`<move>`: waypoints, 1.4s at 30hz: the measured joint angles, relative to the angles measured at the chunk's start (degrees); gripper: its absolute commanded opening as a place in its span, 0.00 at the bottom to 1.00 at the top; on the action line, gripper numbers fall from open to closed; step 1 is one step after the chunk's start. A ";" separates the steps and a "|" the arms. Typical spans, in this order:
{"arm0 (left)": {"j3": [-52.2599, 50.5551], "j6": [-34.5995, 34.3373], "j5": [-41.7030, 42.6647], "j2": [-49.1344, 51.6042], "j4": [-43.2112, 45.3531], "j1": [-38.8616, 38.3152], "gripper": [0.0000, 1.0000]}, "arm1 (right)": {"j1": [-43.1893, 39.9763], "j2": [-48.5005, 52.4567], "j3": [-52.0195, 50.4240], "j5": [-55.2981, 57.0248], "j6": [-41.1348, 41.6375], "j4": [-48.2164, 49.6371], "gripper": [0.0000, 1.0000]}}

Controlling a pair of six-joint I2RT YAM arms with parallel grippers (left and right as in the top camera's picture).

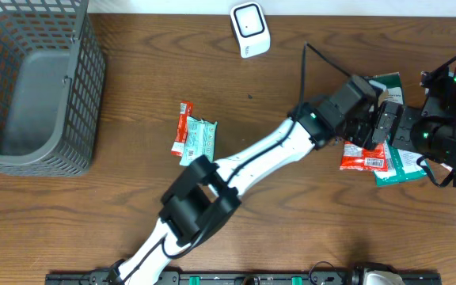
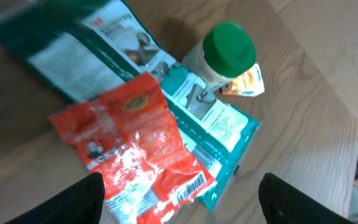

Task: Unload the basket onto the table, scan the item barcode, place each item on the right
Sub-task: 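Carry the Hacks pack right and drop it beside the glove packet, then move both grippers to the white-green wipes packet in the middle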

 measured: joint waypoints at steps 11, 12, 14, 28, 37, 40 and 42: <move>0.52 2.49 -1.88 -2.97 -30.53 7.52 0.71 | 0.00 0.00 0.00 -4.87 0.02 -0.33 0.99; 0.52 2.47 -2.45 -2.97 -32.76 8.74 0.69 | 0.00 0.00 0.00 -5.51 0.04 -0.35 0.99; 0.52 2.67 -3.21 -2.97 -36.98 11.72 0.60 | 0.00 0.00 0.00 -6.80 0.04 -0.50 0.99; 0.52 6.91 -11.80 -14.12 -52.50 27.02 0.56 | 2.12 1.05 -7.63 -15.39 0.15 1.49 0.99; 0.52 7.04 -21.00 -20.76 -61.57 34.18 0.08 | 13.42 7.30 -14.21 -19.89 0.63 10.73 0.99; 0.52 7.54 -22.03 -21.14 -62.38 36.83 0.07 | 19.32 10.45 -14.23 -20.28 2.29 15.06 0.98; 0.52 7.52 -22.43 -21.33 -63.43 38.36 0.07 | 22.99 12.85 -14.23 -20.24 4.02 18.12 0.98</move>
